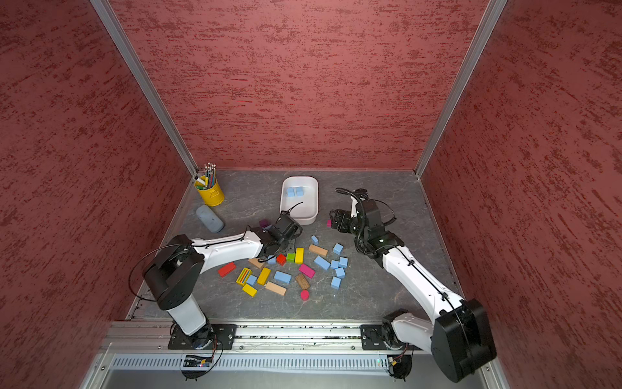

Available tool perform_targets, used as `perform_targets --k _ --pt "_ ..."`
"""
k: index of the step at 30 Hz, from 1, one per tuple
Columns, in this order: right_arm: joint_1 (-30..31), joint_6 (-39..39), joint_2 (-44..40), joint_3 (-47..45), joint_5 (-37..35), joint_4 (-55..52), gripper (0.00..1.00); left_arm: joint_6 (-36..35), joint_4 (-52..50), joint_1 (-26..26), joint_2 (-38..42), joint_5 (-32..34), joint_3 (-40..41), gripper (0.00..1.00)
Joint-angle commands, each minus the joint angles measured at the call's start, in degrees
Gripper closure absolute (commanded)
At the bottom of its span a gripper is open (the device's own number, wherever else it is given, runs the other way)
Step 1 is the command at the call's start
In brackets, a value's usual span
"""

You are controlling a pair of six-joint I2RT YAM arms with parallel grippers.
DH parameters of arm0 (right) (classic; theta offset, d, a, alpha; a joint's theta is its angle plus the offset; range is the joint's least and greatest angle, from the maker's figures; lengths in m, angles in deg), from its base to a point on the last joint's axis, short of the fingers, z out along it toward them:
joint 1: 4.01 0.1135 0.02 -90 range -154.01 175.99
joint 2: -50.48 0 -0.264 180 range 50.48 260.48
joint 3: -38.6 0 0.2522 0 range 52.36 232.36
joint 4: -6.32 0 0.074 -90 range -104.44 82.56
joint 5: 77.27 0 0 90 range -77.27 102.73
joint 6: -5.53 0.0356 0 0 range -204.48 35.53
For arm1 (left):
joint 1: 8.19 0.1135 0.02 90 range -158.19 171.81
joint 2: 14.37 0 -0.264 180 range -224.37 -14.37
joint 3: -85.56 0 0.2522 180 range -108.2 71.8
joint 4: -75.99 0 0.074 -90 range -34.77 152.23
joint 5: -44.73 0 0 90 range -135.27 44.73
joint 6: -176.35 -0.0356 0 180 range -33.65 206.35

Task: Pick out the blue building blocks
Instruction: Pick up the building block from the center of the board, then place the building block in the storage box.

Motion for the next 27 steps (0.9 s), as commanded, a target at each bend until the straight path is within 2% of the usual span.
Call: perform_targets --k 1,6,11,21,27 --pt "0.14 0.7 -1.46 -0.44 -0.56 2.21 0.16 -1.38 -0.61 -0.05 5.86 2.42 -1.35 0.89" --pt "0.14 0.57 -3.02 -1.1 -0.54 2.87 0.16 -3.53 -1.88 0.64 9.77 2.35 -4.95 0.89" --pt "0.15 0.35 -5.09 -1.98 -0.29 3.05 0.15 -5.74 -1.75 2.38 8.74 0.22 -9.66 0.89" --pt "0.15 0.26 -8.66 -3.67 -1.26 1.65 0.14 -7.44 -1.03 5.73 -2.55 -4.69 -19.42 0.89" --pt "0.15 0.44 -10.13 -4.34 -1.59 0.94 0.14 -7.67 -1.27 7.34 -11.51 -6.87 -27.98 0.89"
